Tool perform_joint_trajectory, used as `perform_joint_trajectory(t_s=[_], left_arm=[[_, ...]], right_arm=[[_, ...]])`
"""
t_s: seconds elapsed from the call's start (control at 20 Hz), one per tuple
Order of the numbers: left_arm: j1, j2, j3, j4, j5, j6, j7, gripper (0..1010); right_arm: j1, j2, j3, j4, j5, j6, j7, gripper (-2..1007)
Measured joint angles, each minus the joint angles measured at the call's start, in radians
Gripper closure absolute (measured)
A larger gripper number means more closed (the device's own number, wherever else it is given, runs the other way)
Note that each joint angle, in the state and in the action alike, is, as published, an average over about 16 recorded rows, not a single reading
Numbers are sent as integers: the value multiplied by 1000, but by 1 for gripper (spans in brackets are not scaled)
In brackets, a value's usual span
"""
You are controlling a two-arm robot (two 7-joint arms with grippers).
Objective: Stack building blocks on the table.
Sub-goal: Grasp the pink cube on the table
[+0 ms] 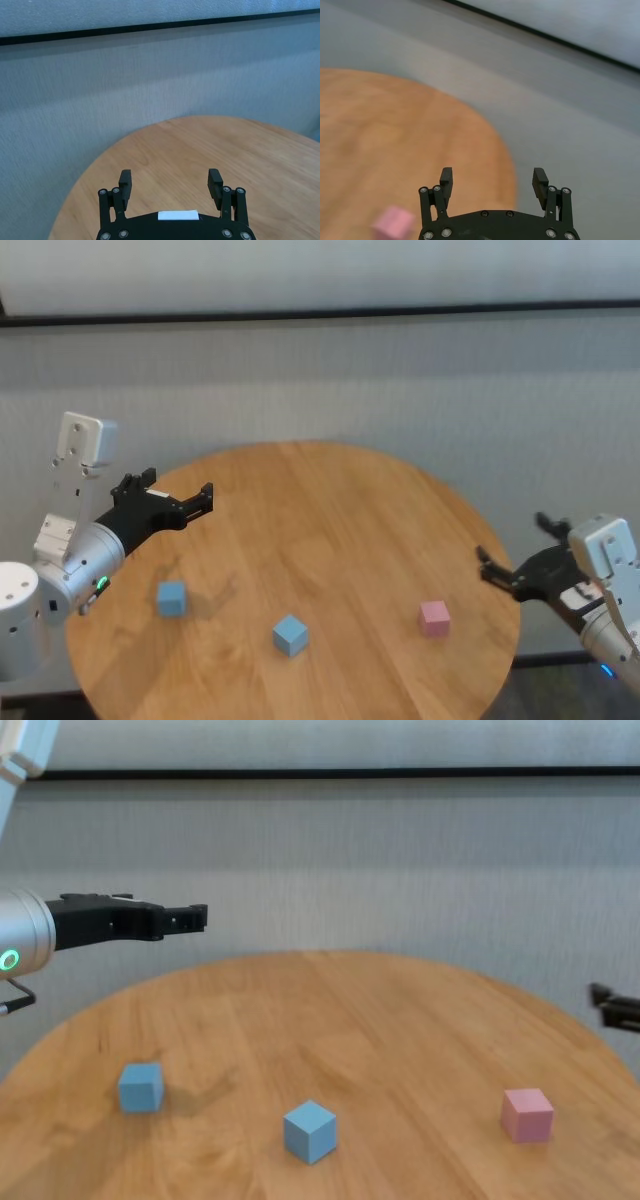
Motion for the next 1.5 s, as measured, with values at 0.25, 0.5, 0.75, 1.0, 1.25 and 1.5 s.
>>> perform_joint_trajectory(t_s=[0.25,0.5,0.75,1.0,1.25,1.5], left_arm=[[-2,0,6,0,-2,8,-6,11],[-5,0,11,0,-5,18,-11,11],[-7,0,15,0,-7,24,-14,11],[-8,0,17,0,-8,27,-16,11],[-9,0,18,0,-9,30,-17,11],[-9,0,19,0,-10,31,-18,11]], right_arm=[[-14,11,6,-59,63,81,68,1],[-27,8,13,-121,128,196,113,1],[-28,-10,8,-156,153,320,109,1],[-15,-36,-10,-166,145,440,89,1],[9,-64,-34,-160,119,539,67,1],[33,-98,-48,-147,91,628,31,1]])
